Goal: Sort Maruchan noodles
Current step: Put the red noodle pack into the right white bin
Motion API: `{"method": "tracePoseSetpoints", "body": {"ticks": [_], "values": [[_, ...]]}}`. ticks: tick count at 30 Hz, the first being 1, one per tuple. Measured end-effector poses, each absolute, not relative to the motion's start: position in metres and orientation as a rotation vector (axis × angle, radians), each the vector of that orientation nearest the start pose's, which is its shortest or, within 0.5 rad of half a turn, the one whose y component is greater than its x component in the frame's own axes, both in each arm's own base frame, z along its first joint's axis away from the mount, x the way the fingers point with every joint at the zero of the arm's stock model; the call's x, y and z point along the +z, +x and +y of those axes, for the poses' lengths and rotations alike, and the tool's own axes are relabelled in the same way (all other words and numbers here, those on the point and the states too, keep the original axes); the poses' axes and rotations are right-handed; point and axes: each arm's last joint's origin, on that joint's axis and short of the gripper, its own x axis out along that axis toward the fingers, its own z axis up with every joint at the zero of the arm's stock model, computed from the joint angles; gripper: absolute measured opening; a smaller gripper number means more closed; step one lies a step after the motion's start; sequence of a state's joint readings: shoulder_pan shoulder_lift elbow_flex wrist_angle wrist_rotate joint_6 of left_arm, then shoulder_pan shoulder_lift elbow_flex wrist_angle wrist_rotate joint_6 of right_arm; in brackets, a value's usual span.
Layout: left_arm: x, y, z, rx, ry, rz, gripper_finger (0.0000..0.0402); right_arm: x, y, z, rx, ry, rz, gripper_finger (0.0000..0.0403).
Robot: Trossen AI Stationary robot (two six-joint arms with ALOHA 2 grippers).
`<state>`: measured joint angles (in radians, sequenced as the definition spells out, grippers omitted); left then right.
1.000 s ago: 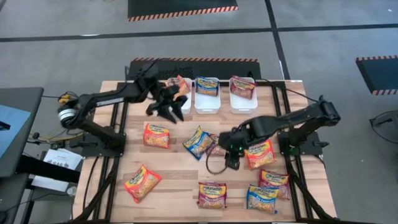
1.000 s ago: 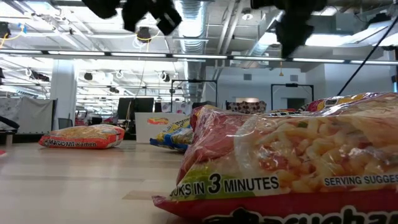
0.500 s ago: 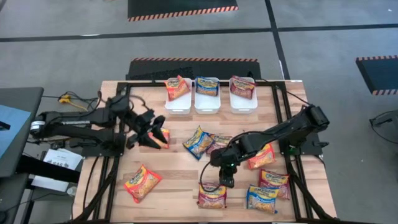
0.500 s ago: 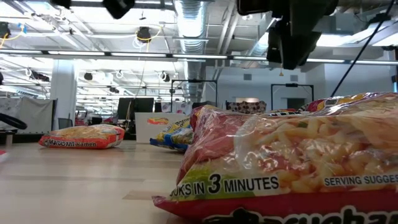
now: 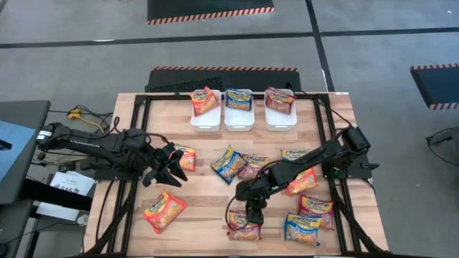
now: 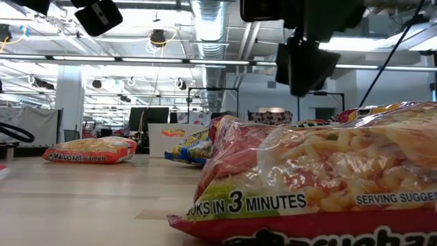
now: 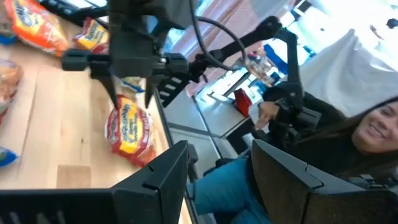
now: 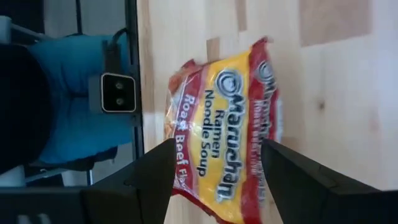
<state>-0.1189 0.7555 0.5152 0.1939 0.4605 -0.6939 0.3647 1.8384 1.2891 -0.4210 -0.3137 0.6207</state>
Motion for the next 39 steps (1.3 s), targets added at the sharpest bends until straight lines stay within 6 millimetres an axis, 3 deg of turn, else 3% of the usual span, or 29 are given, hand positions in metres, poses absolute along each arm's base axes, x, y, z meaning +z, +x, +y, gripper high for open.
{"method": "tracePoseSetpoints", "body": {"ticks": [5, 15, 23, 39], "values": [[0.279, 0.173, -0.039, -0.500, -0.682, 0.239, 0.0167, 0.188, 0.354, 0.151, 0.247, 0.513, 1.206, 0.0260], [0.277, 0.173, -0.045, -0.463, -0.681, 0.241, 0.0167, 0.192, 0.356, 0.148, 0.194, 0.514, 1.162, 0.0260], [0.277, 0.173, -0.046, -0.465, -0.680, 0.243, 0.0167, 0.180, 0.356, 0.146, 0.161, 0.504, 1.217, 0.0260], [0.275, 0.173, -0.046, -0.455, -0.685, 0.270, 0.0167, 0.142, 0.363, 0.151, 0.158, 0.556, 1.340, 0.0260]]}}
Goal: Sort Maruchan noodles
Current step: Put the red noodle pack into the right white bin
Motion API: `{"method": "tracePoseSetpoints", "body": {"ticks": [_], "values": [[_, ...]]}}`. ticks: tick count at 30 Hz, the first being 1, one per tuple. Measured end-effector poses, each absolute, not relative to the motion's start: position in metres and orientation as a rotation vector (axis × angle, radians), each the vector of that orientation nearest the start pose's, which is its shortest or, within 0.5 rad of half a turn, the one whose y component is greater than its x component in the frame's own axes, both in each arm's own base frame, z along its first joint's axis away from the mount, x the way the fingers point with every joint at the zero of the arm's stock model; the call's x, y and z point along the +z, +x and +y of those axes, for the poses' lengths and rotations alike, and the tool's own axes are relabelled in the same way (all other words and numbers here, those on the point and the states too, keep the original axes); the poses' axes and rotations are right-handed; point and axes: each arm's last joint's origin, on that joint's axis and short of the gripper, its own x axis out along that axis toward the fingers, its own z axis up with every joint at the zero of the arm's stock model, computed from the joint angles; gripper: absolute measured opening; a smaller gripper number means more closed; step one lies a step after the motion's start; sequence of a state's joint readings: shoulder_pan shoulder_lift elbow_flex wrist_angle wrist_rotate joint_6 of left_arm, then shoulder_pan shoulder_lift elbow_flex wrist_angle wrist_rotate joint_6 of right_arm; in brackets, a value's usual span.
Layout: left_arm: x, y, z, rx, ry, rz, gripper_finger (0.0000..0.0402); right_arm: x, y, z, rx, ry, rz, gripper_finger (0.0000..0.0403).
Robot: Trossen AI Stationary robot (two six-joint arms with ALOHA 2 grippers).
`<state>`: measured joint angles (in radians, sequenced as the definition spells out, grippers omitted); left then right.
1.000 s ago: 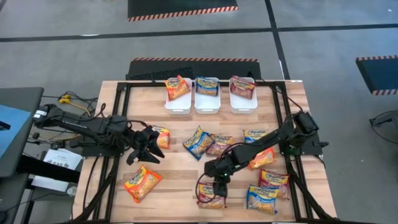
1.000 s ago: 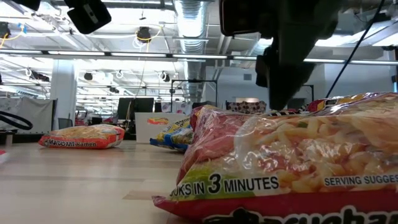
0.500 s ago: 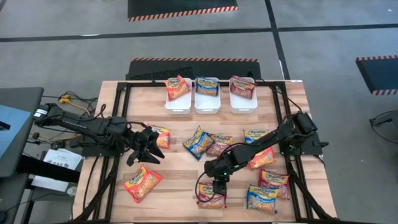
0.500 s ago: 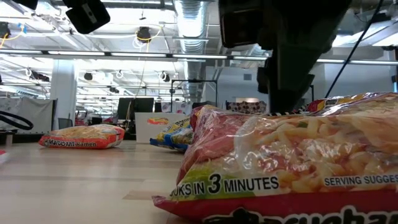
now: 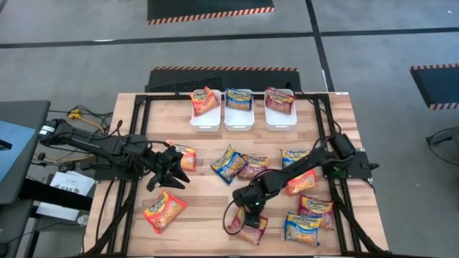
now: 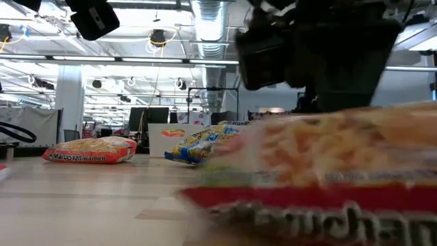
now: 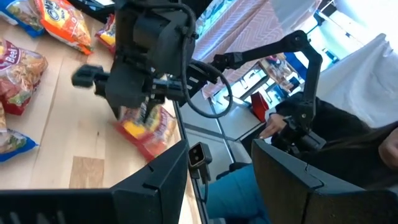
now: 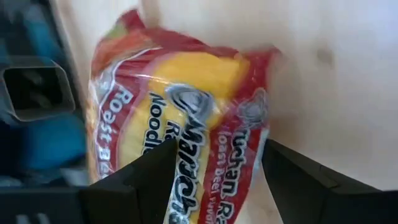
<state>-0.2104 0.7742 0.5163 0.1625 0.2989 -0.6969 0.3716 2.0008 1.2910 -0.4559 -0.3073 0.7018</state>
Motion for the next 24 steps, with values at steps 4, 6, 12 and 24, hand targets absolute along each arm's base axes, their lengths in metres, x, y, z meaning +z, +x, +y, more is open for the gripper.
{"method": "tracePoseSetpoints", "body": {"ticks": [4, 6, 12, 24], "values": [[0.2733, 0.1725, -0.0456, -0.450, -0.686, 0.282, 0.0167, 0.1374, 0.3627, 0.1513, 0.125, 0.591, 1.359, 0.0238], [0.2727, 0.1725, -0.0455, -0.448, -0.687, 0.288, 0.0167, 0.1377, 0.3633, 0.1519, 0.124, 0.597, 1.353, 0.0213], [0.2723, 0.1724, -0.0455, -0.446, -0.685, 0.292, 0.0167, 0.1388, 0.3638, 0.1554, 0.128, 0.599, 1.331, 0.0101], [0.2722, 0.1724, -0.0455, -0.447, -0.683, 0.292, 0.0167, 0.1399, 0.3662, 0.1568, 0.133, 0.526, 1.299, 0.0006]]}}
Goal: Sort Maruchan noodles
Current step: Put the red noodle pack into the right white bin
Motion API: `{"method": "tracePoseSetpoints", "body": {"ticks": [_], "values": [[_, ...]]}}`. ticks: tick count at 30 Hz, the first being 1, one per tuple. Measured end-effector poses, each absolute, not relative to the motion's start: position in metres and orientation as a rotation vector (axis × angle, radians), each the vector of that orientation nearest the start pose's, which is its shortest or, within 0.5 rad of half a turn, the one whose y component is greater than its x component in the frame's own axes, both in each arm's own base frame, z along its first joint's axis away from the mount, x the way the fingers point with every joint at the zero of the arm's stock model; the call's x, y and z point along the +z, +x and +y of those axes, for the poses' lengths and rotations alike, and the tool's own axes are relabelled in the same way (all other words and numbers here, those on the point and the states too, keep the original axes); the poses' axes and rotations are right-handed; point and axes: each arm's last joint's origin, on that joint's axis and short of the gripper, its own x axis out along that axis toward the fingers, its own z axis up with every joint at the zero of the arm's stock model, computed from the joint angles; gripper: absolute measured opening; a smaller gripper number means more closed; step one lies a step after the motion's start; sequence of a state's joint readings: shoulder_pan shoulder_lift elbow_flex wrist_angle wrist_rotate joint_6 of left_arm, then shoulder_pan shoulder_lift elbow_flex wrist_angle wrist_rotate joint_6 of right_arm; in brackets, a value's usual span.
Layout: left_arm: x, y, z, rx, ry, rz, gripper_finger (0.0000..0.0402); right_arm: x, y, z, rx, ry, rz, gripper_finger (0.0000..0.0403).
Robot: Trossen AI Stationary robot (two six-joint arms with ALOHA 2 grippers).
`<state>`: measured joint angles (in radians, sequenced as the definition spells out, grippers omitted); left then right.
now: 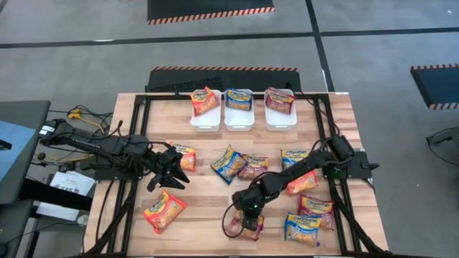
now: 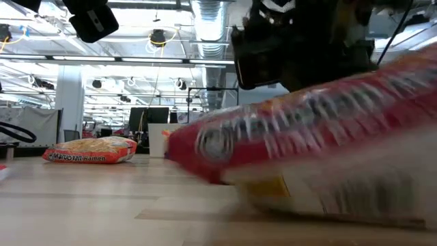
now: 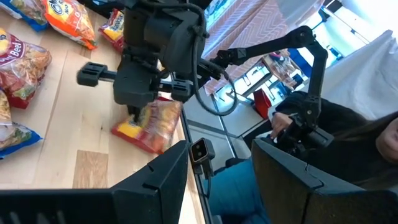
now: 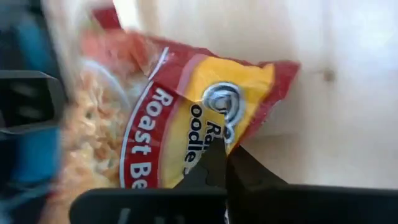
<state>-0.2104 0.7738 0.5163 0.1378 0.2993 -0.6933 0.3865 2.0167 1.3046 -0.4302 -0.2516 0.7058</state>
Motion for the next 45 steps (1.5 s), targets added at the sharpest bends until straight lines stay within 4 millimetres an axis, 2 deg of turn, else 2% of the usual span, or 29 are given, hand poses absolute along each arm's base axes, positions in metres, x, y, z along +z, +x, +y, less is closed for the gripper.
{"method": "tracePoseSetpoints", "body": {"ticks": [4, 17, 29, 35, 40, 45], "values": [[0.272, 0.172, -0.046, -0.446, -0.683, 0.293, 0.0167, 0.152, 0.370, 0.157, 0.112, 0.457, 1.299, 0.0005], [0.268, 0.172, -0.045, -0.405, -0.682, 0.327, 0.0167, 0.217, 0.375, 0.153, -0.083, 0.157, 1.331, 0.0005], [0.268, 0.172, -0.044, -0.409, -0.599, 0.303, 0.0167, 0.276, 0.367, 0.132, -0.320, -0.086, 1.349, 0.0005], [0.268, 0.172, -0.044, -0.411, -0.553, 0.291, 0.0167, 0.309, 0.363, 0.099, -0.499, -0.176, 1.354, 0.0005], [0.268, 0.172, -0.044, -0.409, -0.527, 0.284, 0.0167, 0.333, 0.358, 0.057, -0.534, -0.182, 1.316, 0.0005], [0.270, 0.172, -0.043, -0.398, -0.534, 0.272, 0.0167, 0.356, 0.344, 0.013, -0.605, -0.177, 1.280, 0.0005]]}}
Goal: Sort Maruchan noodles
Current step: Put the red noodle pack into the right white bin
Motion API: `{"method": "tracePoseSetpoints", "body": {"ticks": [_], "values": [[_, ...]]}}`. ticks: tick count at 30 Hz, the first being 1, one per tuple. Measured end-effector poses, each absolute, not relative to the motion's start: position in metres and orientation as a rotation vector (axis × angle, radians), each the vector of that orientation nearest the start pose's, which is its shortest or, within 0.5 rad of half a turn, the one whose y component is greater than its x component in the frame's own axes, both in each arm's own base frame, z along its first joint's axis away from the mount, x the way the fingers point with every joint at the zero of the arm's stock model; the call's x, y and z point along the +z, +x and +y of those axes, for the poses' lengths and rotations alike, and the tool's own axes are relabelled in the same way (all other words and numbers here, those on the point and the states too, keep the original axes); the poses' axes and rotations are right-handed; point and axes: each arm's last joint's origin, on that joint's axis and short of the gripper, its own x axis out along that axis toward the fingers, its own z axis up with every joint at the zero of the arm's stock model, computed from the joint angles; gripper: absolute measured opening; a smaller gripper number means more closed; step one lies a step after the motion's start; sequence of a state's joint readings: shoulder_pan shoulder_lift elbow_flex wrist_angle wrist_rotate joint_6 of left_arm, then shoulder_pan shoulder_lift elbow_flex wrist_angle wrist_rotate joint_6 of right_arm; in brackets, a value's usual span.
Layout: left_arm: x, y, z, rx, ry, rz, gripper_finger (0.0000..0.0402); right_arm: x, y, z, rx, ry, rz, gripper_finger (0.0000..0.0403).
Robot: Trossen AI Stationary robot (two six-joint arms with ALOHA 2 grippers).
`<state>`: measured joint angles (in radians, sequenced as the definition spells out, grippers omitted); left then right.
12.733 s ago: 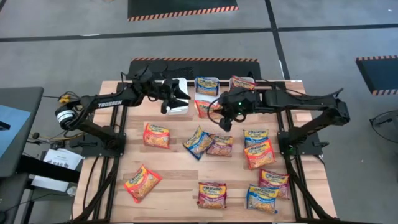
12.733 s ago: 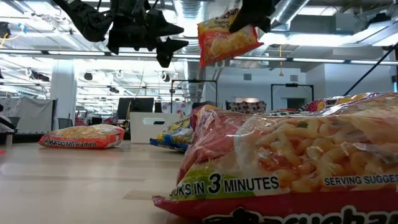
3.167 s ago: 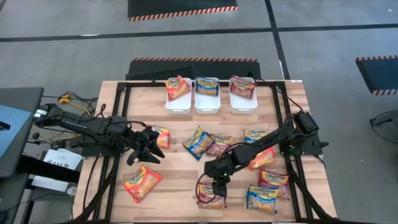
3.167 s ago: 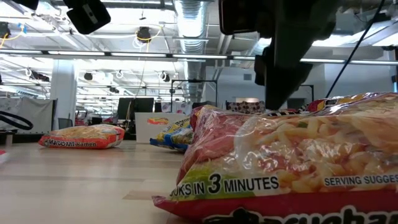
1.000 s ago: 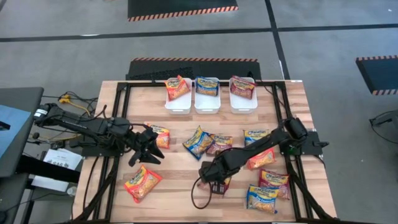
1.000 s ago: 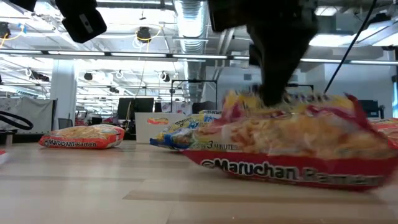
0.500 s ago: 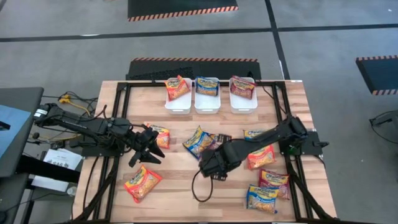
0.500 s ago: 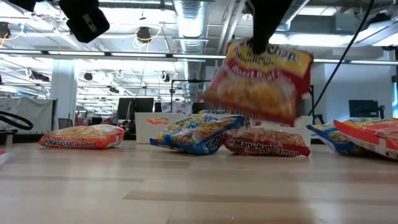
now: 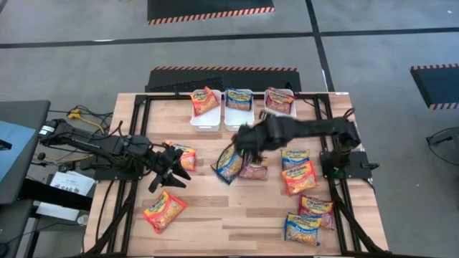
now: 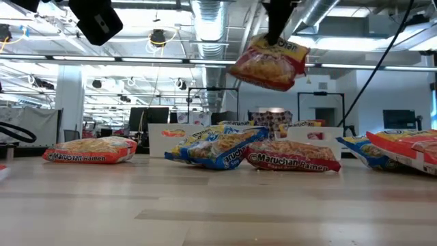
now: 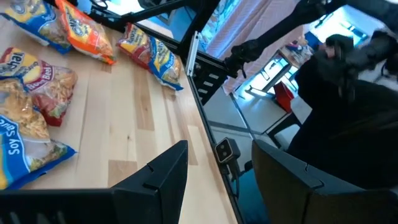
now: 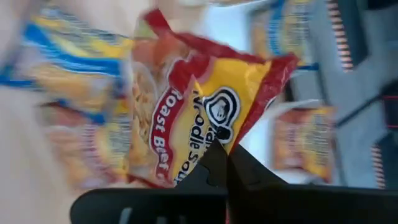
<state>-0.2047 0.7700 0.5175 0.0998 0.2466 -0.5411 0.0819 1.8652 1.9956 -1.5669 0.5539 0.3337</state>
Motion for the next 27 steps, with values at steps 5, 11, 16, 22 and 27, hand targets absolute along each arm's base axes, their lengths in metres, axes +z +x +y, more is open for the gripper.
{"method": "tracePoseSetpoints", "body": {"ticks": [5, 11, 16, 22, 27], "values": [[0.273, 0.173, -0.038, -0.381, -0.533, 0.232, 0.0167, 0.378, 0.324, -0.033, -0.683, -0.166, 1.265, 0.0004], [0.274, 0.175, -0.025, -0.315, -0.498, 0.197, 0.0167, 0.389, 0.303, -0.084, -0.730, -0.177, 1.311, 0.0004], [0.274, 0.176, -0.012, -0.247, -0.446, 0.172, 0.0167, 0.387, 0.292, -0.122, -0.718, -0.226, 1.409, 0.0004], [0.273, 0.176, 0.004, -0.158, -0.391, 0.149, 0.0167, 0.372, 0.282, -0.163, -0.674, -0.224, 1.521, 0.0004], [0.272, 0.175, 0.016, -0.092, -0.372, 0.146, 0.0167, 0.341, 0.276, -0.186, -0.629, -0.226, 1.615, 0.0004]]}}
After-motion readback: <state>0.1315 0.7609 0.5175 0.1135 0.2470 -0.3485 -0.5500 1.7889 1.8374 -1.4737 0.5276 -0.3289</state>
